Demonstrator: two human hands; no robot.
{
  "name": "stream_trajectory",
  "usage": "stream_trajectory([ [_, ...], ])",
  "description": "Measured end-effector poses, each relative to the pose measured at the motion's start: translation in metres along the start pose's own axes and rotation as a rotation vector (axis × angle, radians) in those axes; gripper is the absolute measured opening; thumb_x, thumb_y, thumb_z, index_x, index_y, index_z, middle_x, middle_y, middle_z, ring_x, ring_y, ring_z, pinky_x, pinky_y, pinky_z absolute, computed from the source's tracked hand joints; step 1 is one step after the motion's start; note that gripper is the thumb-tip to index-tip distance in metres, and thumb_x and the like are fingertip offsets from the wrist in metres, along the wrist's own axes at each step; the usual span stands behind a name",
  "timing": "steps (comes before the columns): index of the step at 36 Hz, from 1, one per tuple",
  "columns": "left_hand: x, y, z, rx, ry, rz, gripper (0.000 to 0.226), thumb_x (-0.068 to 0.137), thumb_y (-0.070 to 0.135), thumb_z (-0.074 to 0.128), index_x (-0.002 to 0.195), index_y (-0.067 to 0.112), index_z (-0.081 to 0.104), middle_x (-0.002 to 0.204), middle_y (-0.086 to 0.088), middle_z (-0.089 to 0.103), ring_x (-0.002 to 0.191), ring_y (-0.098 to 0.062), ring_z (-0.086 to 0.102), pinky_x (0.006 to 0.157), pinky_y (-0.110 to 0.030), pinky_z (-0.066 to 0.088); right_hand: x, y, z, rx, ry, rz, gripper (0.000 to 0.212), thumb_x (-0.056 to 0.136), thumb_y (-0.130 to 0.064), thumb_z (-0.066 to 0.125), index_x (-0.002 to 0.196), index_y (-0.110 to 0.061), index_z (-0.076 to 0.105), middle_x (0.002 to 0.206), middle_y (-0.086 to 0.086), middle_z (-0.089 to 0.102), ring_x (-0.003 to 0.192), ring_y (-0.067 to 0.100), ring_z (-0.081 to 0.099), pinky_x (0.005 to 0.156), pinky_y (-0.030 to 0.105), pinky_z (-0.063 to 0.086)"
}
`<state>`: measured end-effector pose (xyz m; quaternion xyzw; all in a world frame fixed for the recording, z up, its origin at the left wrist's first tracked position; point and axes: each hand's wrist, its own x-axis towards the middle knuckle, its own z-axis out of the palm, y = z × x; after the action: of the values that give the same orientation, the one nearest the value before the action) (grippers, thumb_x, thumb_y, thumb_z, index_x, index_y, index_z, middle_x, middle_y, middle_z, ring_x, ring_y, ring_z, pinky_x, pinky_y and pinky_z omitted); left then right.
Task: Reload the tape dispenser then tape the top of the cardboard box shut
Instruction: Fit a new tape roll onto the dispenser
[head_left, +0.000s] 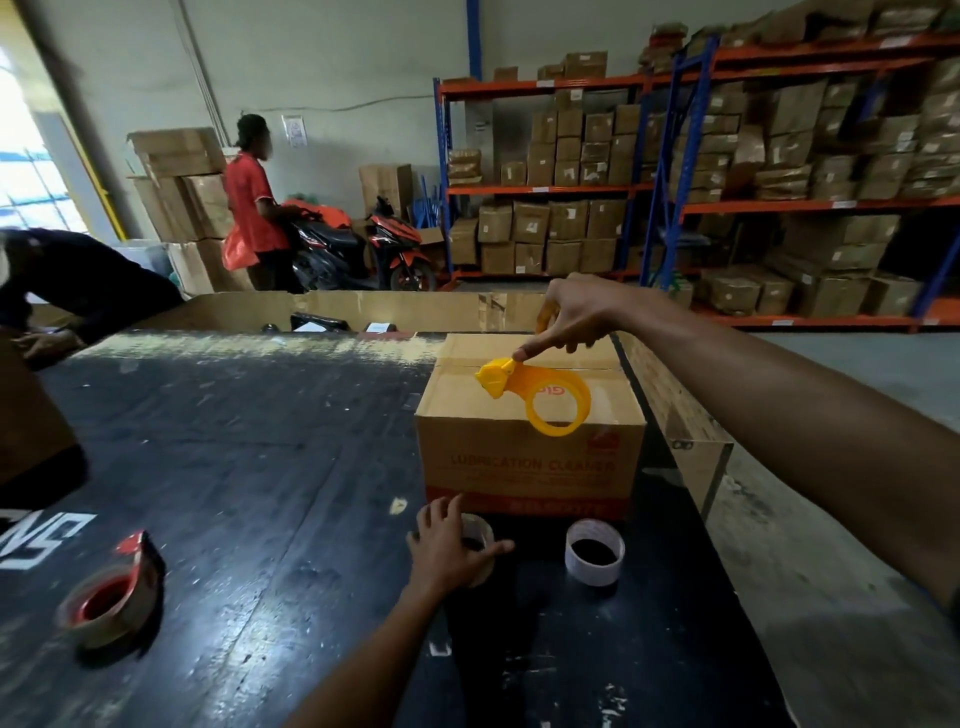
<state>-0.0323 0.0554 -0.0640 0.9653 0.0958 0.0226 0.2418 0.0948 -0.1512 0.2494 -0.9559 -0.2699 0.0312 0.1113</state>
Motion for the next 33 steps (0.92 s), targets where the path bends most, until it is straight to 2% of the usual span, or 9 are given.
stream_trajectory([
  [2, -0.001, -0.015, -0.003, -0.077, -0.142, -0.027, 0.139, 0.054, 0.095, 0.065, 0.165, 0.03, 0.013, 0.171, -0.002, 0.018, 0.159, -0.032, 0.017, 0.125, -0.062, 0.025, 0.001, -0.004, 0.003, 0.008, 0.0, 0.002, 0.061, 0.073, -0.068, 0.081, 0.089, -0.009, 0.078, 0.081, 0.004, 0.077, 0.077, 0.017, 0.075, 0.058, 0.028, 0.058],
  [4, -0.001, -0.029, -0.006, -0.108, -0.231, -0.011, 0.159, 0.037, 0.1, 0.066, 0.166, 0.028, 0.007, 0.173, -0.001, 0.015, 0.158, -0.032, 0.023, 0.123, -0.061, 0.031, 0.003, -0.008, 0.004, 0.014, -0.004, 0.007, 0.062, 0.073, -0.068, 0.081, 0.091, -0.009, 0.078, 0.082, 0.004, 0.077, 0.077, 0.017, 0.075, 0.058, 0.028, 0.057],
  [8, 0.003, -0.054, -0.001, -0.201, -0.196, 0.063, 0.176, 0.022, 0.103, 0.062, 0.166, 0.014, 0.012, 0.167, -0.003, 0.02, 0.151, -0.025, 0.038, 0.12, -0.043, 0.041, 0.005, -0.017, 0.008, 0.016, -0.012, 0.009, 0.061, 0.074, -0.067, 0.081, 0.093, -0.01, 0.077, 0.082, 0.003, 0.076, 0.078, 0.017, 0.075, 0.056, 0.027, 0.054],
  [9, 0.004, -0.058, 0.0, -0.235, -0.188, 0.058, 0.171, 0.024, 0.097, 0.071, 0.164, 0.015, 0.017, 0.163, -0.004, 0.024, 0.148, -0.023, 0.041, 0.117, -0.038, 0.044, 0.005, -0.019, 0.009, 0.012, -0.012, 0.013, 0.06, 0.074, -0.067, 0.081, 0.093, -0.01, 0.077, 0.082, 0.003, 0.076, 0.078, 0.017, 0.075, 0.056, 0.027, 0.053],
  [14, 0.006, -0.068, 0.002, -0.343, -0.118, 0.138, 0.088, 0.049, 0.063, 0.091, 0.127, 0.04, 0.057, 0.122, 0.023, 0.066, 0.116, -0.003, 0.068, 0.089, -0.017, 0.055, 0.006, -0.023, 0.016, -0.003, -0.018, 0.04, 0.062, 0.072, -0.069, 0.081, 0.093, -0.011, 0.077, 0.083, 0.004, 0.077, 0.076, 0.016, 0.075, 0.059, 0.029, 0.06],
  [16, 0.0, -0.066, -0.002, -0.384, -0.097, 0.164, 0.093, 0.049, 0.058, 0.092, 0.131, 0.036, 0.054, 0.122, 0.025, 0.06, 0.117, -0.002, 0.064, 0.088, -0.013, 0.048, 0.005, -0.024, 0.017, -0.007, -0.022, 0.056, 0.062, 0.072, -0.069, 0.08, 0.094, -0.011, 0.077, 0.085, 0.005, 0.077, 0.077, 0.016, 0.074, 0.06, 0.028, 0.06],
  [19, -0.006, -0.06, -0.014, -0.5, -0.058, 0.26, 0.115, 0.045, 0.073, 0.092, 0.144, 0.034, 0.049, 0.136, 0.02, 0.059, 0.128, -0.005, 0.062, 0.103, -0.028, 0.054, 0.003, -0.022, 0.019, 0.001, -0.036, 0.091, 0.061, 0.072, -0.069, 0.08, 0.093, -0.012, 0.076, 0.086, 0.005, 0.076, 0.079, 0.016, 0.074, 0.06, 0.029, 0.058],
  [24, -0.01, -0.012, -0.057, -0.544, 0.049, 0.49, 0.099, 0.064, 0.047, 0.097, 0.146, 0.031, 0.043, 0.137, 0.015, 0.063, 0.125, -0.002, 0.064, 0.102, -0.035, 0.058, 0.003, -0.019, 0.022, -0.029, -0.019, 0.146, 0.06, 0.071, -0.072, 0.079, 0.09, -0.016, 0.074, 0.086, 0.003, 0.076, 0.079, 0.017, 0.073, 0.063, 0.031, 0.06],
  [33, -0.007, 0.054, -0.106, -0.511, 0.347, 0.722, 0.099, 0.071, 0.048, 0.094, 0.152, 0.03, 0.041, 0.149, 0.008, 0.053, 0.136, -0.013, 0.054, 0.109, -0.042, 0.05, -0.008, -0.024, 0.017, -0.095, 0.107, 0.138, 0.066, 0.071, -0.08, 0.072, 0.083, -0.015, 0.077, 0.071, 0.001, 0.075, 0.069, 0.014, 0.071, 0.058, 0.028, 0.049],
])
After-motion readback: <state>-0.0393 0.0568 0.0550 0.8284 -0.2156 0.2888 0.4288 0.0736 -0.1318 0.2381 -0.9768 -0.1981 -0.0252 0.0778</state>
